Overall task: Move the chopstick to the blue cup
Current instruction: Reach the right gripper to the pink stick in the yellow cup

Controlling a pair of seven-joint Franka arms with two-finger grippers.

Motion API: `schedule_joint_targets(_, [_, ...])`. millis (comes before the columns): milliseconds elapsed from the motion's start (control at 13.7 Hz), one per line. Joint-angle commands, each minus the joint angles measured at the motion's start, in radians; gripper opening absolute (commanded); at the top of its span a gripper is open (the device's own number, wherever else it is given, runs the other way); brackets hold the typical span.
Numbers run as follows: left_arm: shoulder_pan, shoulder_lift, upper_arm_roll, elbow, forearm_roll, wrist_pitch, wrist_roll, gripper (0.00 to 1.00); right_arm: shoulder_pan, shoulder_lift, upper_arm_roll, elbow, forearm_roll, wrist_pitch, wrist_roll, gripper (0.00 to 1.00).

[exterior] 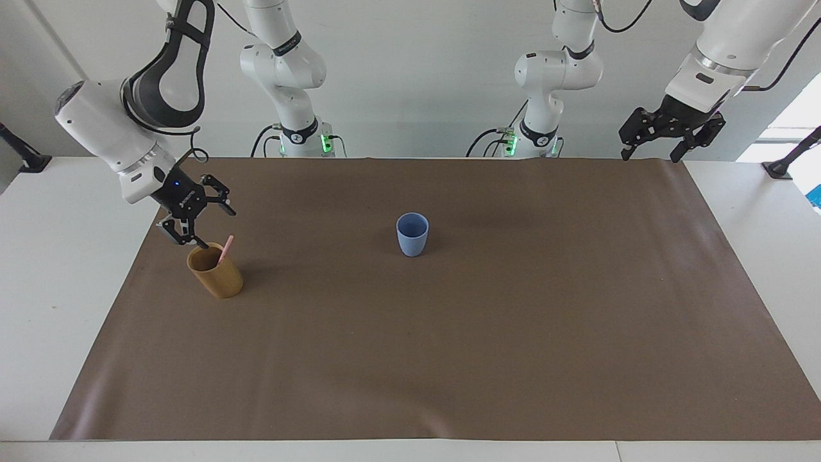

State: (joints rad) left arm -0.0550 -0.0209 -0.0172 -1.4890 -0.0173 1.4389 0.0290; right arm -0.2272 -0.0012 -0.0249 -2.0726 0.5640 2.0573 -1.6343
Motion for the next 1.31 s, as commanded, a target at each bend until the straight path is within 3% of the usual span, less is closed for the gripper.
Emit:
schedule_joint_targets(0, [0.018,0.009,-0.013,0.021,0.011,-0.023,0.012,1.0,-0.006,-0.008,0.002,-0.058,0.1,0.041,-0.096,1.0])
schedule_joint_targets(146, [0.018,0.007,-0.013,0.021,0.011,-0.023,0.012,1.0,-0.006,-0.006,0.002,-0.057,0.111,0.043,-0.096,0.99])
schedule_joint_targets(291, [0.018,0.009,-0.013,0.021,0.011,-0.023,0.012,1.0,-0.006,-0.003,0.002,-0.053,0.112,0.041,-0.099,0.73])
schedule_joint_targets(364, [0.018,0.007,-0.013,0.021,0.011,-0.023,0.012,1.0,-0.008,0.0,0.002,-0.047,0.112,0.035,-0.101,0.7])
schedule_joint_targets(874, [0.018,0.009,-0.013,0.021,0.011,-0.023,0.012,1.0,-0.017,0.018,0.002,-0.011,0.111,0.021,-0.104,0.26])
schedule_joint_targets(1092, [0.018,0.009,-0.013,0.021,0.011,-0.023,0.012,1.0,-0.021,0.035,0.002,0.025,0.096,0.0,-0.111,0.0])
schedule_joint_targets(1238, [0.018,0.007,-0.013,0.021,0.011,-0.023,0.012,1.0,-0.027,0.044,0.002,0.042,0.094,-0.009,-0.118,0.0])
